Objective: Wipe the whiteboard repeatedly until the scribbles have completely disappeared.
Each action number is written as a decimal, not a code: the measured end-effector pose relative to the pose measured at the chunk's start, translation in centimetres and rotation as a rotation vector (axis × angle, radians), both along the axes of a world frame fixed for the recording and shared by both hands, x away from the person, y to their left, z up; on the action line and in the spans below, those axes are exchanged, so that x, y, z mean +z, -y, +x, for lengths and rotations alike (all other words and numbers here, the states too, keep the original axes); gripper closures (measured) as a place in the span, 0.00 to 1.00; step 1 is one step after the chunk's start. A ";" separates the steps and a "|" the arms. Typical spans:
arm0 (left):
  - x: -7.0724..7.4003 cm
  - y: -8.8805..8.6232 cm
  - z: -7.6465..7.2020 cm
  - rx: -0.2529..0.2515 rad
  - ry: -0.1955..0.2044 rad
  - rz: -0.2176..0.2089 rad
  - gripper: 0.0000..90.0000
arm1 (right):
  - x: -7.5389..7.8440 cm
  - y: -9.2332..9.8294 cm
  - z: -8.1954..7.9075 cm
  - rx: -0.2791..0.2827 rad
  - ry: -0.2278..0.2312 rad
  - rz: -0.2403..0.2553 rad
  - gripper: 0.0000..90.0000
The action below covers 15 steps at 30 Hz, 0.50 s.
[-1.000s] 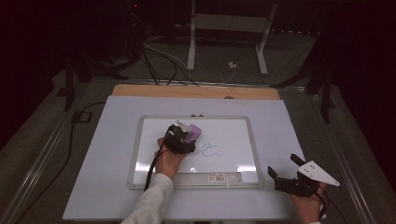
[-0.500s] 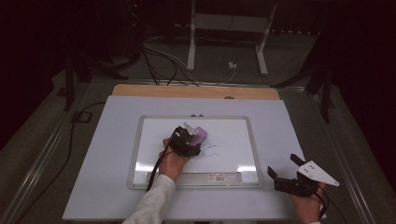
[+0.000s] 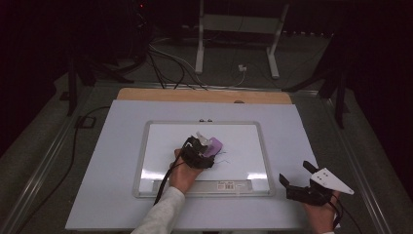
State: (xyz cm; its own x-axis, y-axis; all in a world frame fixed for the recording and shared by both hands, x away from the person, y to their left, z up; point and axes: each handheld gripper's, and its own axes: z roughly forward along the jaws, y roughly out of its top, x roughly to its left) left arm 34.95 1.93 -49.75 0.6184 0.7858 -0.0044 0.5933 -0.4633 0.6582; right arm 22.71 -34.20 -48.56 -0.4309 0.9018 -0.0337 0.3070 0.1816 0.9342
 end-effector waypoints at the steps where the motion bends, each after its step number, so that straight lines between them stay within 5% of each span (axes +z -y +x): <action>1: 0.0 -0.1 0.2 0.012 0.013 0.015 0.46 | 0.0 0.0 0.0 0.000 0.000 0.001 0.01; 9: 0.0 -1.4 1.8 0.090 0.007 0.010 0.46 | 0.0 0.1 0.0 -0.001 -0.001 0.002 0.00; 15: 0.0 0.2 0.3 -0.006 -0.030 -0.020 0.46 | 0.0 0.0 0.0 0.002 0.000 -0.002 0.01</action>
